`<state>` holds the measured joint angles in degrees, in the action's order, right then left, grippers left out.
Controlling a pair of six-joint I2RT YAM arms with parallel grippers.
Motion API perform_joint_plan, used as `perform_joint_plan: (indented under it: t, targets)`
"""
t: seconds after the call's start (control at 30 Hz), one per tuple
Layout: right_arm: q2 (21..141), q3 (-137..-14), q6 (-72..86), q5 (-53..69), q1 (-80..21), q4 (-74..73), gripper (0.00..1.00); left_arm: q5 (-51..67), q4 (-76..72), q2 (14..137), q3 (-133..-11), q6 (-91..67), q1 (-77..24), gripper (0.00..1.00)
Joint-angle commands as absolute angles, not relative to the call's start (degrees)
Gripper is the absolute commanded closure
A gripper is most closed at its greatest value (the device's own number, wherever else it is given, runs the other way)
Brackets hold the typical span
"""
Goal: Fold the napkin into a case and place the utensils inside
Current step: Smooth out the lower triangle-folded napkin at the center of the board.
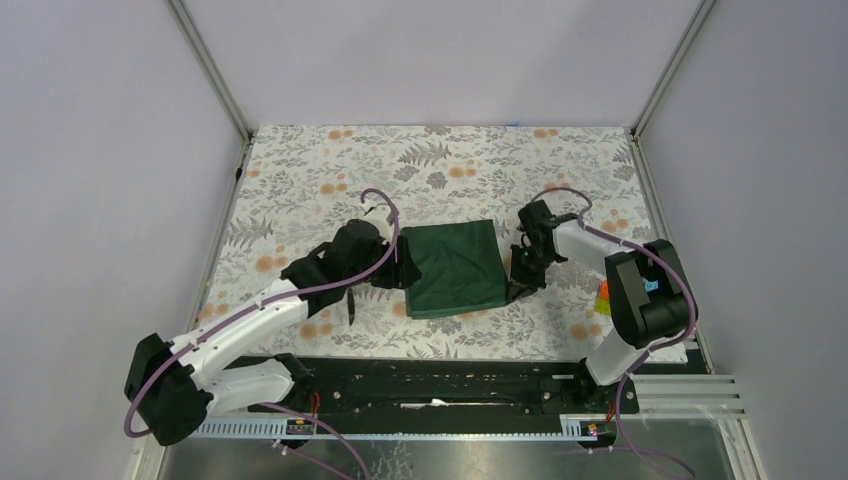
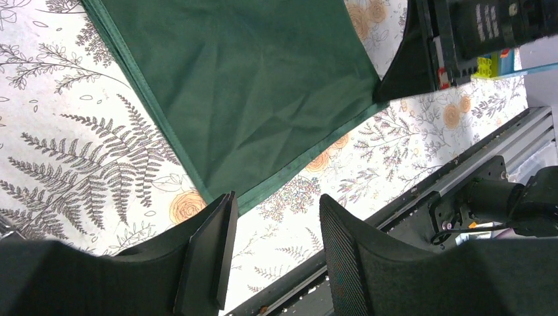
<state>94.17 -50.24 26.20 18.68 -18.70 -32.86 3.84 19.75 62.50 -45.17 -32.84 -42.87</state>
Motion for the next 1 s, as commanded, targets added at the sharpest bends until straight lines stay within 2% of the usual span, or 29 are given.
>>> perform_joint_plan:
  t: [0.0, 0.13, 0.17, 0.37, 0.43, 0.57, 0.83, 0.97]
  targets:
    - [95.30, -60.64, 21.62, 1.39, -18.78, -43.99, 0.72, 5.23, 18.51, 59.03, -44.23, -32.52, -41.63, 0.46]
    - [94.33, -70.04, 19.41, -10.51, -22.94, -50.96, 0.45, 4.21, 19.89, 56.91, -44.18, -32.20, -40.59, 0.46]
    - [94.38, -72.12, 19.48, -11.61, -24.95, -52.23, 0.42, 3.57, 20.37, 56.23, -44.21, -32.18, -40.26, 0.47]
    - [98.32, -78.27, 29.34, -3.40, -40.20, -50.00, 0.33, -9.57, 24.77, 48.38, -44.57, -33.99, -38.27, 0.43]
    - [100.50, -79.35, 34.42, 2.04, -43.92, -45.75, 0.31, -14.49, 26.50, 44.96, -44.75, -35.50, -38.07, 0.33]
    - [105.46, -82.13, 42.35, 4.58, -50.81, -39.83, 0.22, -18.19, 27.31, 37.65, -44.49, -36.58, -37.99, 0.24]
    - [118.94, -93.87, 44.34, 0.52, -56.53, -46.49, 0.19, -18.36, 28.90, 30.94, -45.73, -36.69, -38.05, 0.24]
    - [122.31, -97.50, 45.36, -1.16, -57.57, -49.02, 0.30, -17.36, 29.01, 28.61, -45.22, -36.77, -38.06, 0.24]
